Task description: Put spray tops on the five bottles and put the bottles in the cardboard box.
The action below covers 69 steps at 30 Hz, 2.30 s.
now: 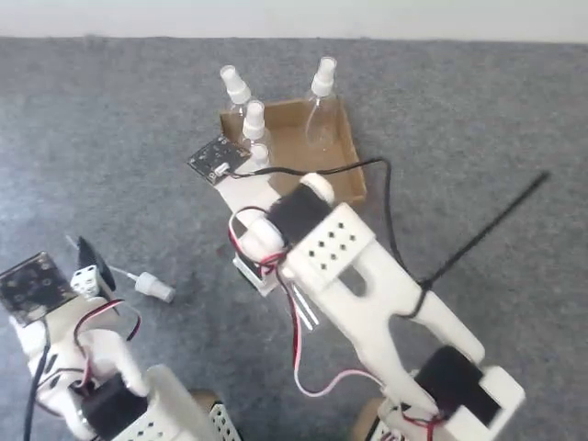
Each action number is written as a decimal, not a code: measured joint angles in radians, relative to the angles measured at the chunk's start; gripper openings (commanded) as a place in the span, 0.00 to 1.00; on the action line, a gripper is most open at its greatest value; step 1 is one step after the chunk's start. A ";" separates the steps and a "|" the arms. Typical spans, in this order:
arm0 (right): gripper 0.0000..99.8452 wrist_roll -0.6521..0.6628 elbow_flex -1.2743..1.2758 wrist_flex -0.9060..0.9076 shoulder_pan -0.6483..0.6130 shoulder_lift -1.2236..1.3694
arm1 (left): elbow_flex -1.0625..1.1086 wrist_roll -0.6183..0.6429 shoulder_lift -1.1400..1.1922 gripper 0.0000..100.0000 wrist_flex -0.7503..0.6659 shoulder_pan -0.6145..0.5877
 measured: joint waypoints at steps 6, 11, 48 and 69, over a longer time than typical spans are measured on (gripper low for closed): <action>0.05 0.000 0.086 -0.008 0.002 -0.133 | -0.005 -0.054 0.000 0.23 0.000 0.000; 0.05 0.000 0.199 -0.066 0.002 -0.242 | -0.072 -0.069 0.052 0.23 0.005 0.028; 0.05 0.000 0.749 -0.493 0.115 -0.557 | -0.743 -0.330 1.587 0.12 0.034 0.147; 0.05 0.000 0.752 -0.506 0.115 -0.557 | -0.971 -0.473 2.039 0.06 0.115 0.081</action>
